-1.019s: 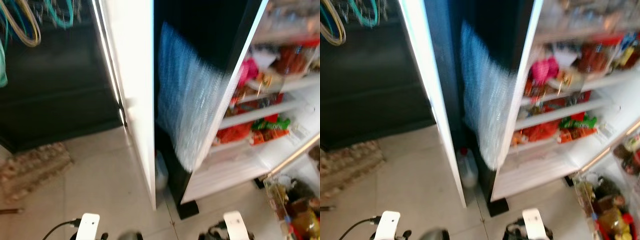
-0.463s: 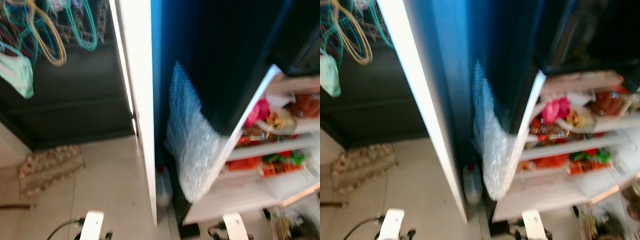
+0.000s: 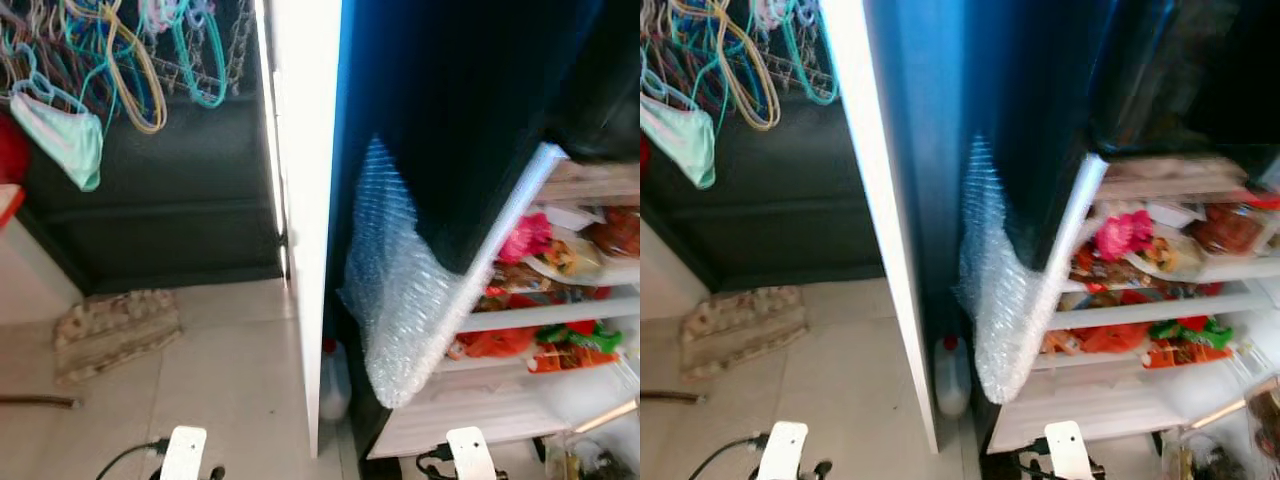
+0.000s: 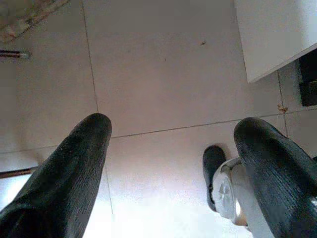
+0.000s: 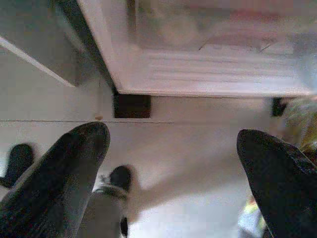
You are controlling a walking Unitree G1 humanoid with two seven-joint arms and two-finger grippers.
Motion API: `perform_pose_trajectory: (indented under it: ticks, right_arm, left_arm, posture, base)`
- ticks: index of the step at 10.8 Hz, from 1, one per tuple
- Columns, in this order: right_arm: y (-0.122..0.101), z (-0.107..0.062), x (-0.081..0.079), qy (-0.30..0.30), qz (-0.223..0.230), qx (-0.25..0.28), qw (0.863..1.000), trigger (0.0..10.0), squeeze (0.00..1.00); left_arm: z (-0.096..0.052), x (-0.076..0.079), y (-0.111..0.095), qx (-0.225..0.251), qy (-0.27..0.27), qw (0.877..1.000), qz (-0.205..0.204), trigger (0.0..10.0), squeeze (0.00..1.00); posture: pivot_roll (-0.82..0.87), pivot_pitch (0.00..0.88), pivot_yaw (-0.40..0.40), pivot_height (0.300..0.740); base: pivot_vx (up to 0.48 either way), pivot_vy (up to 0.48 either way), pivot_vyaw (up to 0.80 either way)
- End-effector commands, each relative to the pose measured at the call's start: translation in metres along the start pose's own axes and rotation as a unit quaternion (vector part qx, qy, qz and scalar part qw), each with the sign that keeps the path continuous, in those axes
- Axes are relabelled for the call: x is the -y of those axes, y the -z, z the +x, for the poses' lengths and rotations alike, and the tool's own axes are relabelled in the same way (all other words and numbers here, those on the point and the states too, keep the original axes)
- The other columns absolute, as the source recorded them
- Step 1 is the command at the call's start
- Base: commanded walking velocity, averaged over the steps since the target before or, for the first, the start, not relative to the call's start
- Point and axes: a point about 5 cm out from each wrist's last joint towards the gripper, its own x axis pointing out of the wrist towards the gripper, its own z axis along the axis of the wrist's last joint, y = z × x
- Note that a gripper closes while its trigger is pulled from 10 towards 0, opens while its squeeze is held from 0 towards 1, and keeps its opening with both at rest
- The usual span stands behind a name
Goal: Restocking fridge
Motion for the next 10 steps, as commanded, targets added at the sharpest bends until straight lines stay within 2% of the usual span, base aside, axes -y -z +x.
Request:
perform_pose_trajectory:
  ticks: [1,3,5,7,9,10]
  right_arm:
    - [0.007,-0.001,-0.004,0.004,0.015,-0.008,1.0,10.0,0.0]
    - [0.006,-0.001,-0.014,0.004,0.035,-0.007,0.999,10.0,0.0]
    - [0.008,-0.002,-0.014,0.013,0.051,-0.005,0.999,10.0,0.0]
    - [0.007,-0.002,-0.002,0.031,0.059,-0.007,0.998,10.0,0.0]
    - [-0.003,0.0,0.012,0.047,0.069,0.005,0.996,10.0,0.0]
    - [-0.005,0.001,0.011,0.043,0.06,0.005,0.997,10.0,0.0]
  left_arm:
    - [-0.002,-0.007,0.007,-0.014,-0.006,1.0,-0.002,10.0,0.0]
    - [-0.001,-0.018,0.003,-0.012,-0.008,1.0,0.012,10.0,0.0]
    - [0.001,-0.021,-0.004,-0.007,-0.005,1.0,0.025,10.0,0.0]
    - [0.005,-0.014,-0.016,0.006,0.001,0.999,0.031,10.0,0.0]
    - [0.007,0.003,-0.022,0.009,0.016,0.999,0.027,10.0,0.0]
    - [0.007,0.004,-0.022,0.008,0.018,1.0,0.024,10.0,0.0]
  posture:
    - [0.06,0.0,0.029,0.74]
    - [0.04,0.0,0.084,0.74]
    - [0.01,0.0,0.095,0.74]
    - [-0.02,0.018,0.079,0.74]
    - [-0.02,0.042,0.045,0.74]
    - [-0.02,0.042,0.032,0.74]
  base:
    - [0.0,0.326,0.0]
    - [0.0,0.33,0.0]
    - [0.0,0.328,0.0]
    - [0.0,0.0,0.0]
    - [0.0,0.0,-0.73]
    - [0.0,0.0,-0.71]
